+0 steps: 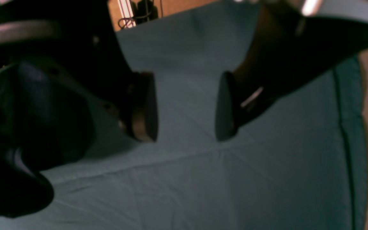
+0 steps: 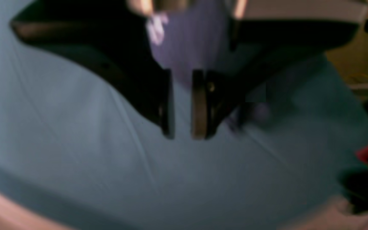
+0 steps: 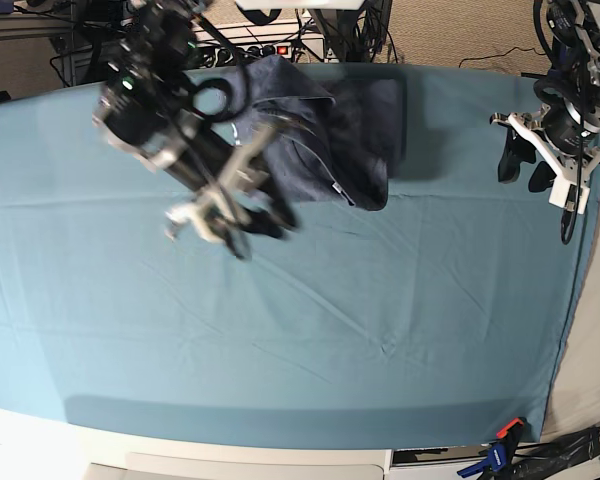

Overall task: Fold the T-shirt properly
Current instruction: 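Open the right gripper and pull it back from the shirt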

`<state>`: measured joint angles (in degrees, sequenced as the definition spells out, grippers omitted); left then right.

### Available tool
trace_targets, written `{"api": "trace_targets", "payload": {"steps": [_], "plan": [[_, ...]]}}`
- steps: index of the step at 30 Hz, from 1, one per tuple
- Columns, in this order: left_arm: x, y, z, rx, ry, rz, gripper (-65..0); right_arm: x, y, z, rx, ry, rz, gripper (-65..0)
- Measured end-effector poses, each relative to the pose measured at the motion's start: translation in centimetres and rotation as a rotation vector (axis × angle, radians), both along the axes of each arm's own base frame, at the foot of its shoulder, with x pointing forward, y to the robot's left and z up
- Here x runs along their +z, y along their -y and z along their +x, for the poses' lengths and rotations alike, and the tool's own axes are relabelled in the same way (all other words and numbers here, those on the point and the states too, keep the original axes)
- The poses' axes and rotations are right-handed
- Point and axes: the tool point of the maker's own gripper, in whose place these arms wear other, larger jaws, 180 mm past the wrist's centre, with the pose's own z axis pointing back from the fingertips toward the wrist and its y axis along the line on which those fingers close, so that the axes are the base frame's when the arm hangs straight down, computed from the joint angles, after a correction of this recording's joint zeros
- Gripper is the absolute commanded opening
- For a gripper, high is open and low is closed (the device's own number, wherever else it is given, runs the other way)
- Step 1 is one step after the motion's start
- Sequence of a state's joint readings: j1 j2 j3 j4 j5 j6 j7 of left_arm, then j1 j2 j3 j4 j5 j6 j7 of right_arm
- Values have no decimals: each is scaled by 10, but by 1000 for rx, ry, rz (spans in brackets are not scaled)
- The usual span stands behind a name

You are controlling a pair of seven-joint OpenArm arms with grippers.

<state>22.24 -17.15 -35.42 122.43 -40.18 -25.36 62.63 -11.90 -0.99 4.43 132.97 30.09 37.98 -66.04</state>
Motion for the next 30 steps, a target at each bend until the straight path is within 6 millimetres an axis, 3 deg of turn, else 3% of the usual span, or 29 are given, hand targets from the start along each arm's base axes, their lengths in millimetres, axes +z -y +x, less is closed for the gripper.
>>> {"api": "trace_targets", "payload": {"steps": [1,5,14,21,28,30], "plan": [[0,0,0,0,0,0,-334,-5,12,-4,-33,-20,-8,-650],[2,4,1,-7,8,-24,-334,-21,42,-22,-89,-100,-24,-650],[2,4,1,-7,8,-23,-334,-59,78,-67,-215,-318,-38,-650],[2,4,1,-7,8,-23,-334,-75,74,-95,-211,-414,-29,-650],[2,4,1,-7,8,-23,-334,-72,58,-98,-167,-425,32,-650],[2,4,1,-7,8,-23,-334,-72,45,-99,-127,-429,46,-650]]}}
